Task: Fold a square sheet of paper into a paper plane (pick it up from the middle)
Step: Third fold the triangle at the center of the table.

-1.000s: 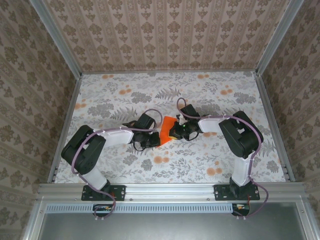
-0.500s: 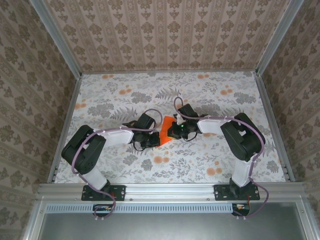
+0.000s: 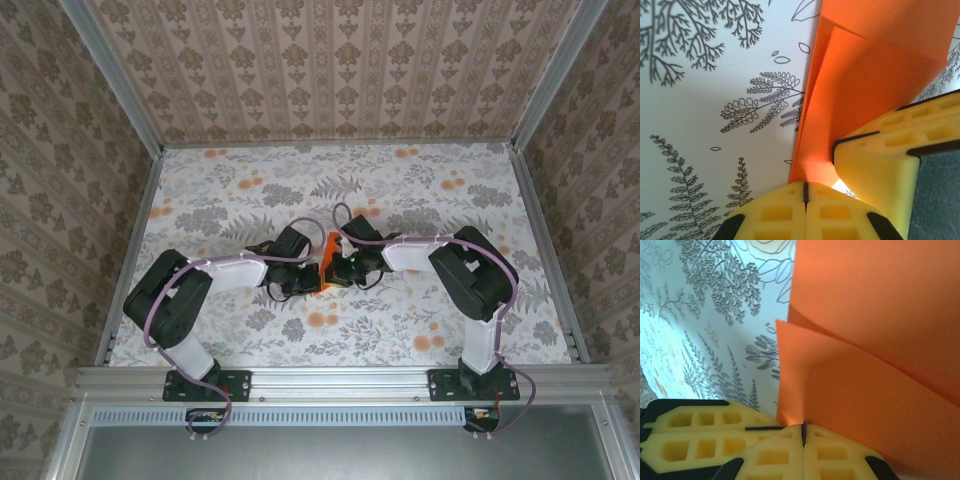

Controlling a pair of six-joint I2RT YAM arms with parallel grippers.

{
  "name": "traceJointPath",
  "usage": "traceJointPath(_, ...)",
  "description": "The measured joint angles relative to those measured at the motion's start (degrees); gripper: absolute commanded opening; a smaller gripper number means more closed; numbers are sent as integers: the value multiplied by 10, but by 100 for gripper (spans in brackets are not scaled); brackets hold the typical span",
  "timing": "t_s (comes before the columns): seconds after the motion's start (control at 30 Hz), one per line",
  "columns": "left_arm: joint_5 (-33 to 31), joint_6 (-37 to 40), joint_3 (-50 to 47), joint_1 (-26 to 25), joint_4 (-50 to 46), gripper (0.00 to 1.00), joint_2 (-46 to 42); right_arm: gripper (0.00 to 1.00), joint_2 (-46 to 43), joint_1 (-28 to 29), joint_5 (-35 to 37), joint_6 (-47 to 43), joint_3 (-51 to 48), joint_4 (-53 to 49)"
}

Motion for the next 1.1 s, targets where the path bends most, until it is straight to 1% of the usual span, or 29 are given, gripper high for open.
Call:
traceJointPath(0.23, 7, -9, 11, 0, -2, 0, 13, 0, -8, -20, -10, 14, -35, 43)
traceJointPath(0.53, 26, -11, 22, 0, 8, 0, 30, 0, -39, -82, -17, 24, -90, 86)
traceJointPath(0.87, 29, -15, 24, 0, 8, 0, 33, 0, -68, -155, -10, 22, -126, 91)
traceJointPath(0.97, 29, -15, 25, 0, 7, 0, 33, 0, -80, -176, 5, 19, -133, 85)
traceJointPath(1.1, 29, -13, 31, 0, 1, 0, 33, 0, -112, -190, 30, 10, -133, 63)
